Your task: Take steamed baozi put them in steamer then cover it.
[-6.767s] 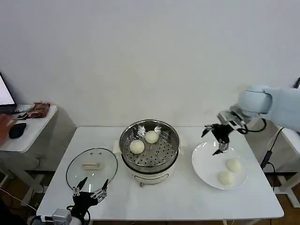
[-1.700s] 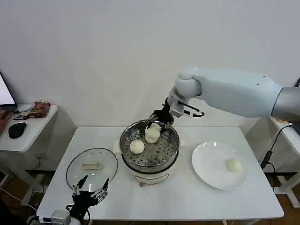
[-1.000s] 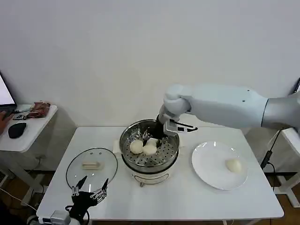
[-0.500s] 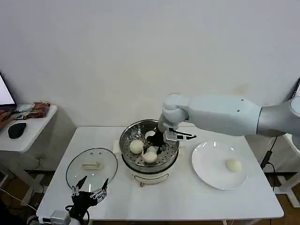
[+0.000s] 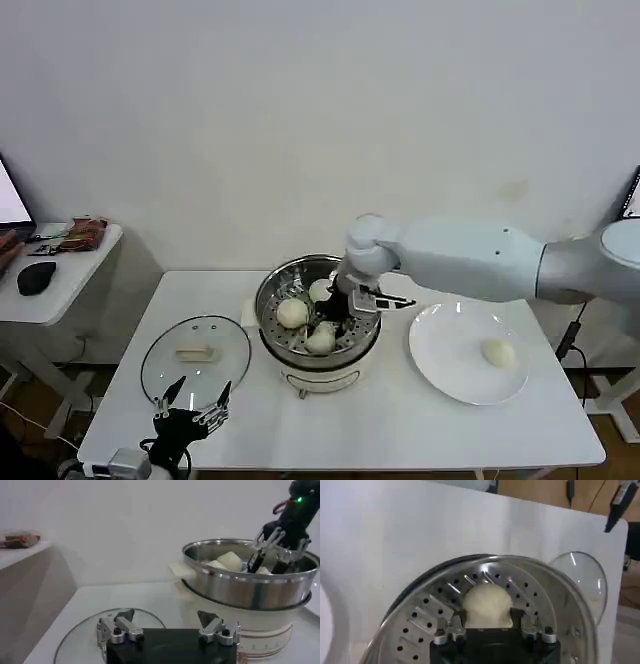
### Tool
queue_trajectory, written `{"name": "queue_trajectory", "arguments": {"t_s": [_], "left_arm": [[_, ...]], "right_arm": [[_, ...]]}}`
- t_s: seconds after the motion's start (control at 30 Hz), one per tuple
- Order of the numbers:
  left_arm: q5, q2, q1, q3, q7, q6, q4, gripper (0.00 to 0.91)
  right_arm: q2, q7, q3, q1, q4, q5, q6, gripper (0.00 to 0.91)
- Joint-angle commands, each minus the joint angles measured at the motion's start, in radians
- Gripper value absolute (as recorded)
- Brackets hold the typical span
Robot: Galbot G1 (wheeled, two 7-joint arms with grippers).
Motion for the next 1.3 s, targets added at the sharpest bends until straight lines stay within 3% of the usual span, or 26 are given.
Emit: {"name": "queue_trajectory", "arguments": {"t_s": [0.03,0.33,0.67,0.8,1.1,1.3], "left_arm": [[0.000,-0.001,0.000,0.001,0.001,0.000,-0.002,0.907],[0.001,-0.003,-0.002,0.003,0.001,0.001,-0.002,0.907],[0.002,-0.013,0.001,0.002,0.001,0.001,-0.004,0.907],[0.002,-0.015,0.006,0.000,0.000,0.001,-0.005,0.907],[0.001,-0.022,0.004,0.003,0.000,0.001,-0.003,0.907],[0.001,-0.023,0.007,0.005,0.001,0.001,-0.003,0.907]], "right_arm": [[0.000,0.004,0.005,-0.020,-0.003,-0.016,0.002,0.907],[-0.030,0.013,0.010,0.036,0.014,0.003,-0.001,0.907],[-0.124,0.019,0.008,0.135,0.032,0.070,-0.044,0.907],[-0.191,0.022,-0.004,0.172,0.045,0.118,-0.106,0.907],[-0.383,0.025,-0.107,0.251,0.110,0.297,-0.391,0.907],[-0.514,0.008,-0.154,0.261,0.107,0.361,-0.453,0.907]]}}
